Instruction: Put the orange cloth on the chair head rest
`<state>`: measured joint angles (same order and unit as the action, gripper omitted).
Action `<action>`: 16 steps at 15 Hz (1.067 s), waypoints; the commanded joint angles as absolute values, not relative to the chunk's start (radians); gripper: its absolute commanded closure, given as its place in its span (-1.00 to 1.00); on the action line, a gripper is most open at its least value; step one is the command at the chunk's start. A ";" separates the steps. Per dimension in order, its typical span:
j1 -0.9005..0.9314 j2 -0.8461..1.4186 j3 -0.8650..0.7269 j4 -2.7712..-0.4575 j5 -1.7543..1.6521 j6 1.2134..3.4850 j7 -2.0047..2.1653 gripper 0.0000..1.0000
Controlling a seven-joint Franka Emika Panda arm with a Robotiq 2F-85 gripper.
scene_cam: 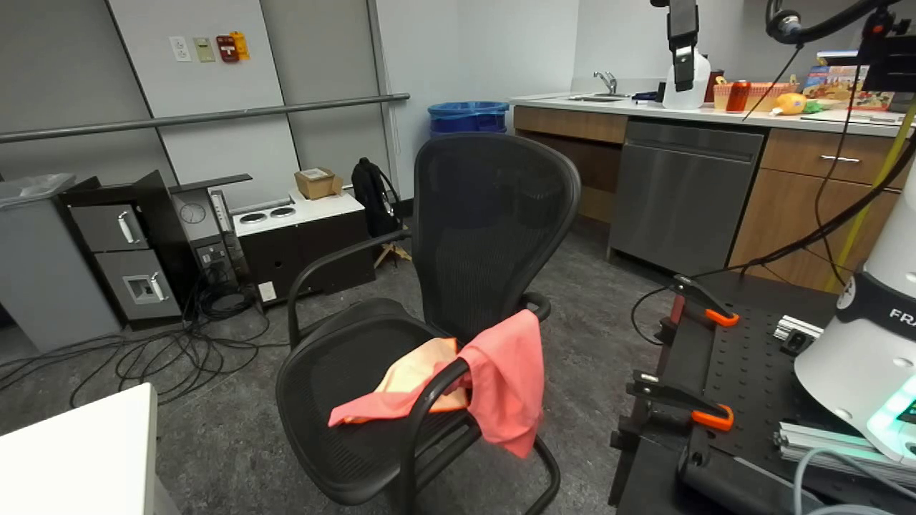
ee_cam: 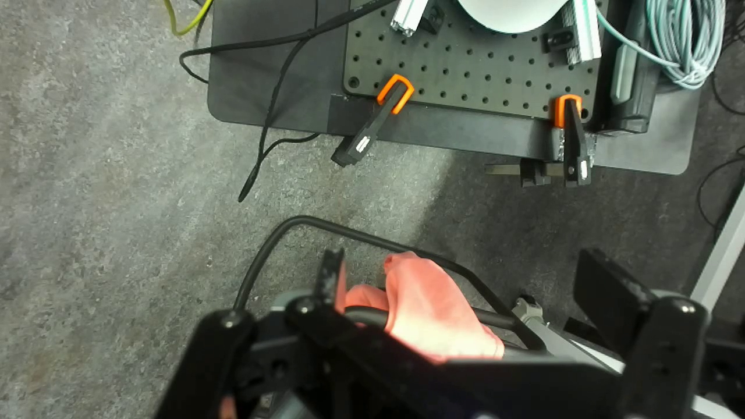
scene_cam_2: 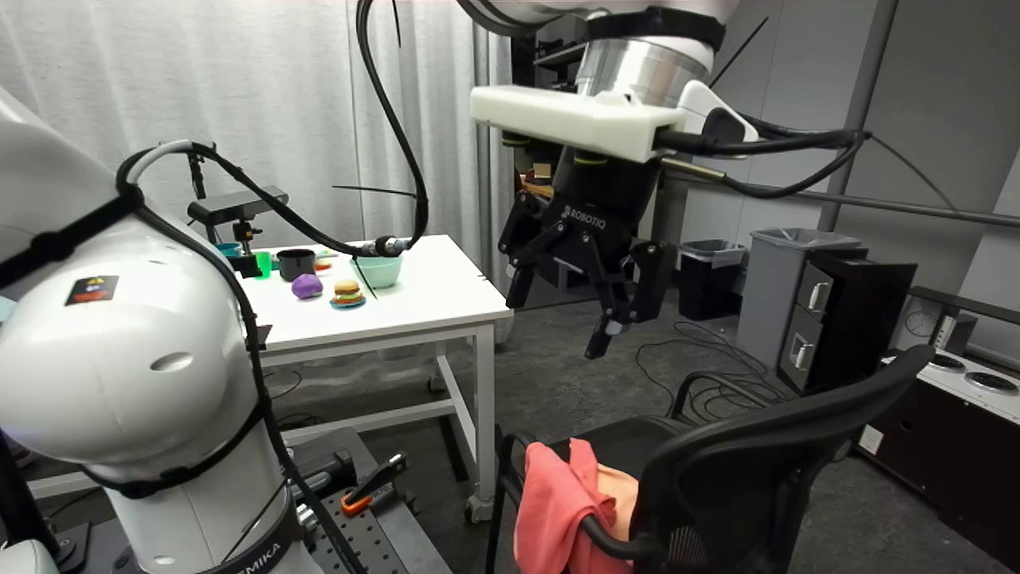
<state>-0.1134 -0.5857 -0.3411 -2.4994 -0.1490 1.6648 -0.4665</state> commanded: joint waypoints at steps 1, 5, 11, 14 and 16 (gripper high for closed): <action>-0.107 -0.568 -0.302 -2.501 -0.157 1.716 -0.464 -1.00; -0.069 -0.519 -0.224 -2.496 -0.150 1.787 -0.430 -1.00; 0.014 -0.365 -0.098 -2.491 -0.126 2.002 -0.357 -1.00; 0.044 -0.271 -0.062 -2.486 -0.106 2.133 -0.339 -1.00; 0.057 -0.205 -0.044 -2.481 -0.084 2.220 -0.340 -1.00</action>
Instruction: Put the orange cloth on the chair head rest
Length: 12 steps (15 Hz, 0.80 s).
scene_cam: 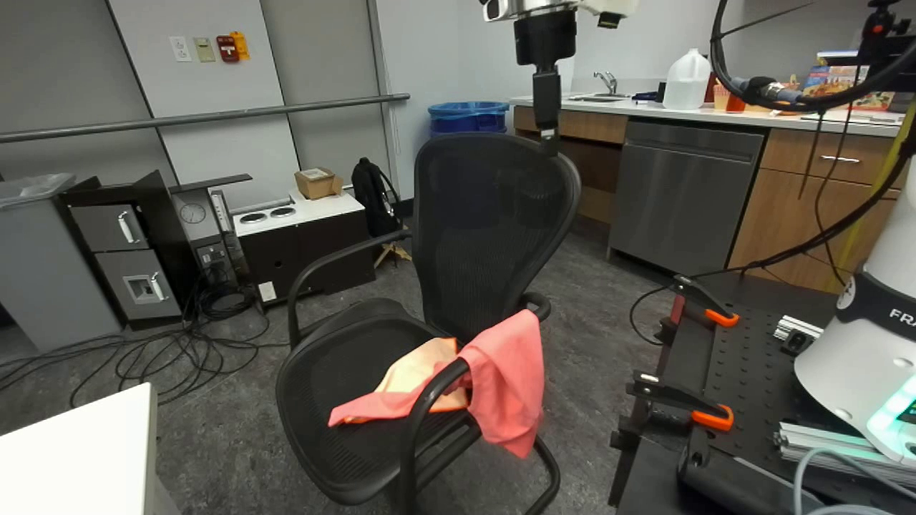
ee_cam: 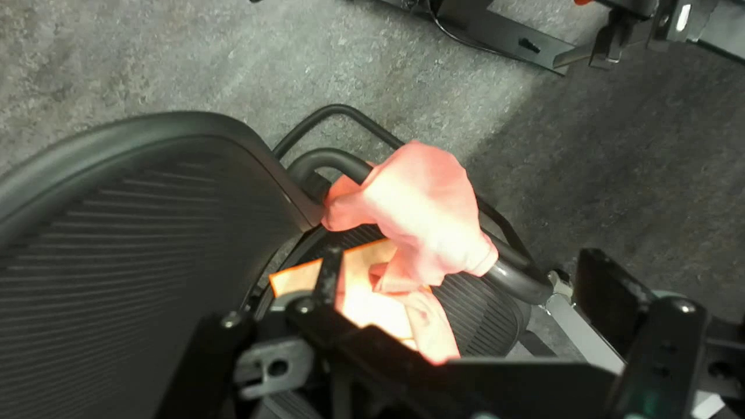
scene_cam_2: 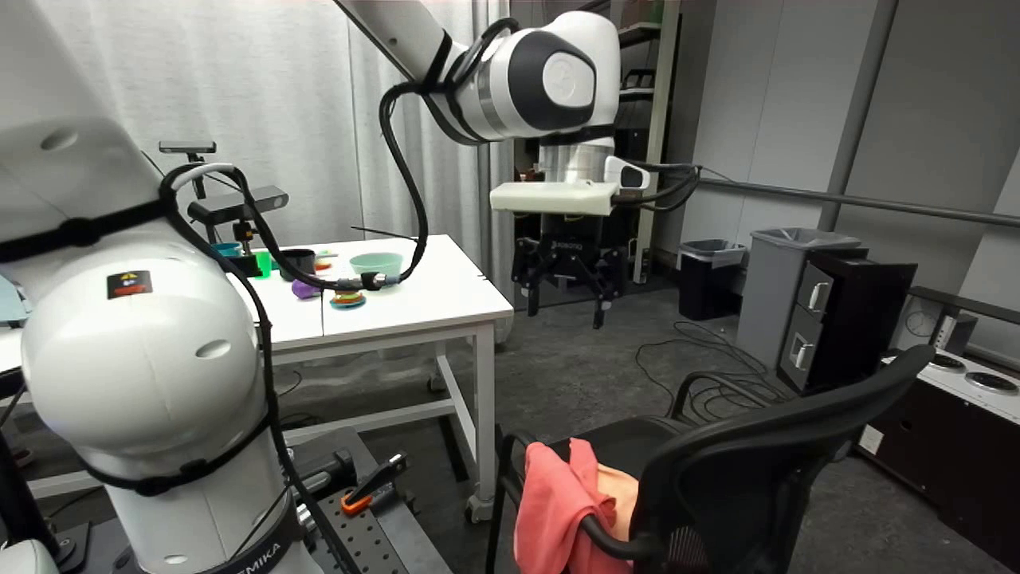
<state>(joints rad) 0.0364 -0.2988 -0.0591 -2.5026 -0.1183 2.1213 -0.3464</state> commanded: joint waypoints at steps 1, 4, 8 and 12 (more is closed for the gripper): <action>0.059 -0.185 -0.040 -2.484 -0.071 2.257 -0.351 -1.00; 0.056 -0.097 -0.023 -2.473 -0.061 2.351 -0.347 -1.00; 0.044 -0.082 -0.015 -2.490 -0.077 2.373 -0.347 -1.00; 0.041 -0.051 -0.013 -2.479 -0.078 2.381 -0.346 -1.00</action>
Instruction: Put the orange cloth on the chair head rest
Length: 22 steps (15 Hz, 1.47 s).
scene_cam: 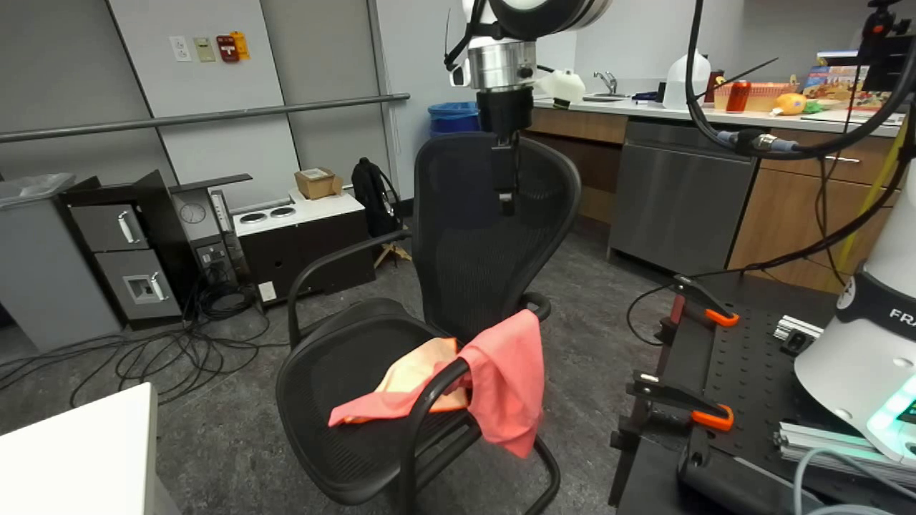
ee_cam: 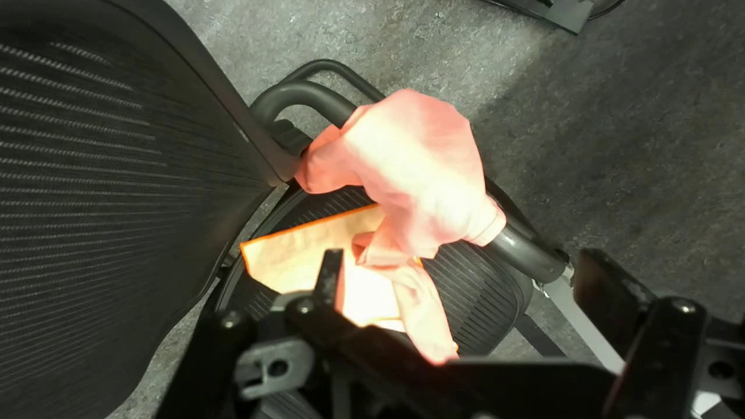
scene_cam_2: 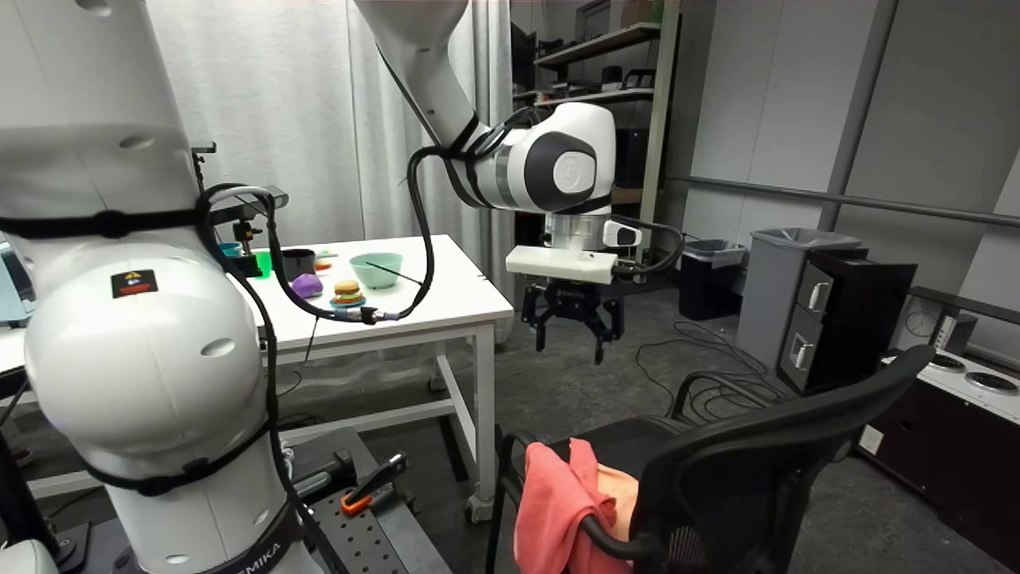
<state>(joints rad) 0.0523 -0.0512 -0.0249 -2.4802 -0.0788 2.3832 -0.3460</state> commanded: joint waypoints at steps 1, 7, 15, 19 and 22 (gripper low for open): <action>0.041 -0.051 -0.013 -2.478 -0.078 2.381 -0.346 -1.00; 0.046 0.024 -0.013 -2.433 0.005 2.394 -0.450 -1.00; 0.028 0.273 0.020 -2.285 0.002 2.426 -0.451 -1.00; 0.018 0.404 0.042 -2.209 -0.008 2.455 -0.441 -1.00; 0.009 0.489 0.055 -2.163 -0.012 2.464 -0.435 -1.00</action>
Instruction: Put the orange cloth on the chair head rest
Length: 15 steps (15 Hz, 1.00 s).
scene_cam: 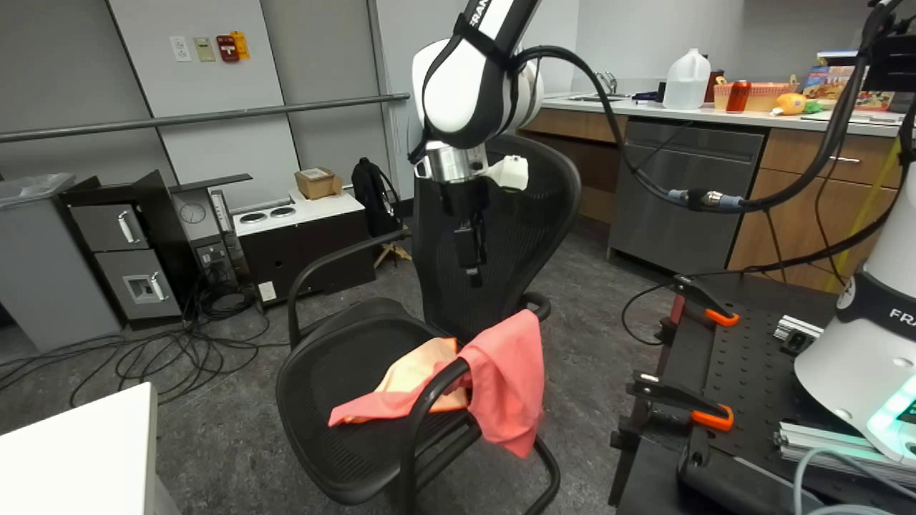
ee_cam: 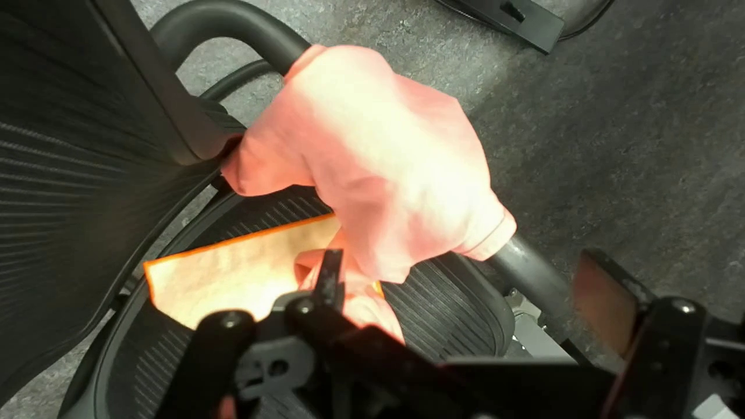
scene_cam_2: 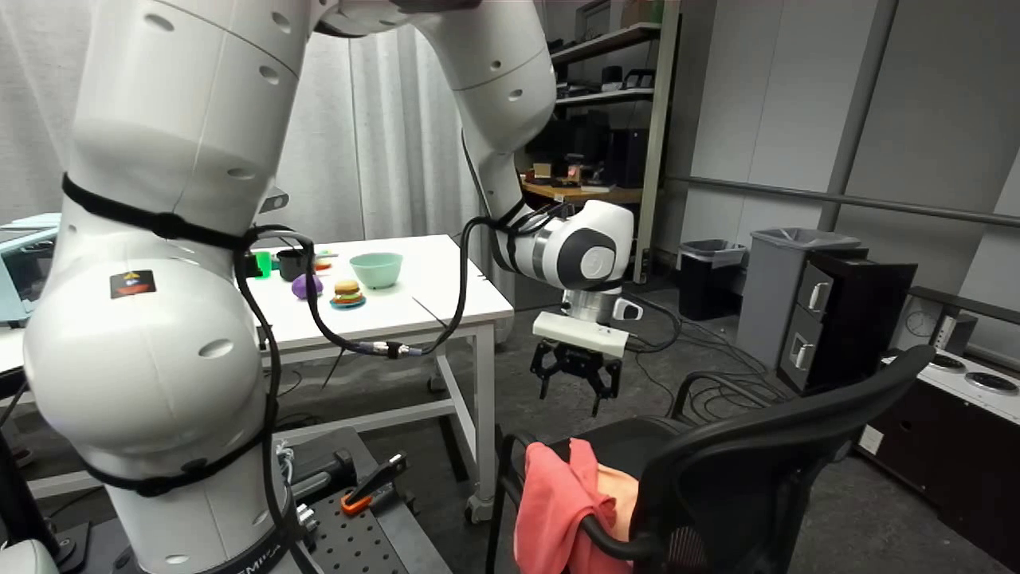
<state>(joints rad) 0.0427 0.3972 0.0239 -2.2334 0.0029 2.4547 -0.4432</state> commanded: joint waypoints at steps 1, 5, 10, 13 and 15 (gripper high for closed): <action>0.002 0.518 0.060 -2.148 -0.009 2.464 -0.442 -1.00; -0.007 0.610 0.066 -2.089 -0.020 2.466 -0.426 -1.00; -0.017 0.696 0.067 -2.017 -0.034 2.459 -0.419 -1.00; -0.024 0.741 0.068 -1.979 -0.034 2.451 -0.417 -1.00; -0.028 0.765 0.068 -1.959 -0.033 2.447 -0.415 -1.00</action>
<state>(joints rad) 0.0044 0.7139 0.0441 -2.0139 -0.0113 2.4559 -0.4322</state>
